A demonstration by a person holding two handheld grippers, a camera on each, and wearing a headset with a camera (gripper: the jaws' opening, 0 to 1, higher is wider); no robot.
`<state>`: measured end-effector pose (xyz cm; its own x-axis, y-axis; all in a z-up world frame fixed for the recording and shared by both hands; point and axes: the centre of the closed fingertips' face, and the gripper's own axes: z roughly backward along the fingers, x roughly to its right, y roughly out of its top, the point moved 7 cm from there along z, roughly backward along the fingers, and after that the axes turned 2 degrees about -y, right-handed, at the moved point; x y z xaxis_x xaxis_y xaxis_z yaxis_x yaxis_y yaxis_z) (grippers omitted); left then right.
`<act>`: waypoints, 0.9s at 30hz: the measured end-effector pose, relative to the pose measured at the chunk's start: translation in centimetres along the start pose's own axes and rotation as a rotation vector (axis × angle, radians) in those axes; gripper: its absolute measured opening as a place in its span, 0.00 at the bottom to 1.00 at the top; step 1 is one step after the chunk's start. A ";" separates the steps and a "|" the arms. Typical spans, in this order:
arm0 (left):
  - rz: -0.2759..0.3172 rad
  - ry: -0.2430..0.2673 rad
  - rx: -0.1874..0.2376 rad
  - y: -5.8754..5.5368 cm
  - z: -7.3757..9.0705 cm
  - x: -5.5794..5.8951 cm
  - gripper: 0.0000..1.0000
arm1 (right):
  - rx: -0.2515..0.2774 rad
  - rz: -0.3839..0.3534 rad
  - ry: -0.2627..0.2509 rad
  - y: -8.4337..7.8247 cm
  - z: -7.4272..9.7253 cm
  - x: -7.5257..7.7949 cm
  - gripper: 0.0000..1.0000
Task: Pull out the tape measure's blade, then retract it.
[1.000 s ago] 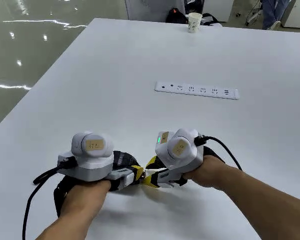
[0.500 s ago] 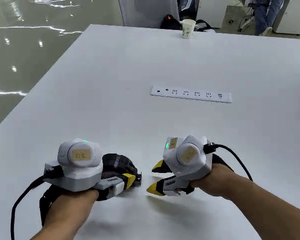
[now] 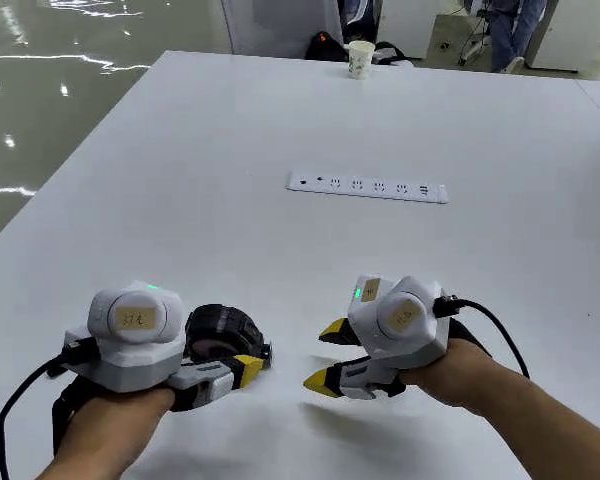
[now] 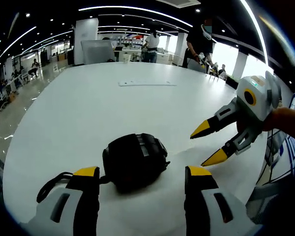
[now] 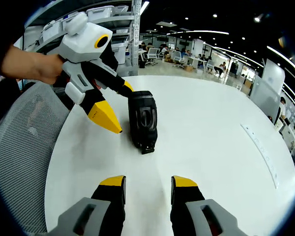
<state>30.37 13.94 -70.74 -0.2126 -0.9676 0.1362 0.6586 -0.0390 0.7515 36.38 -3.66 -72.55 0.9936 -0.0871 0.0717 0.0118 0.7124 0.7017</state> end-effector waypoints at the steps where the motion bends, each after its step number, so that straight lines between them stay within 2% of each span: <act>1: -0.004 -0.012 0.003 0.0 0.1 0.1 0.67 | 0.005 -0.006 -0.009 -0.1 0.2 0.0 0.34; 16: -0.072 -0.087 0.028 -0.5 1.4 0.3 0.73 | 0.030 -0.089 -0.093 -2.0 3.2 -1.0 0.42; 21: -0.086 -0.108 0.051 -0.6 2.0 0.2 0.75 | 0.057 -0.122 -0.116 -2.5 4.1 -1.5 0.46; 27: -0.123 -0.126 0.053 -1.0 2.5 0.3 0.79 | 0.087 -0.144 -0.141 -2.9 5.0 -2.0 0.51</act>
<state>27.86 14.31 -69.79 -0.3801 -0.9173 0.1190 0.5837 -0.1381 0.8002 33.84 -9.06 -71.16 0.9568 -0.2845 0.0599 0.1371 0.6233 0.7698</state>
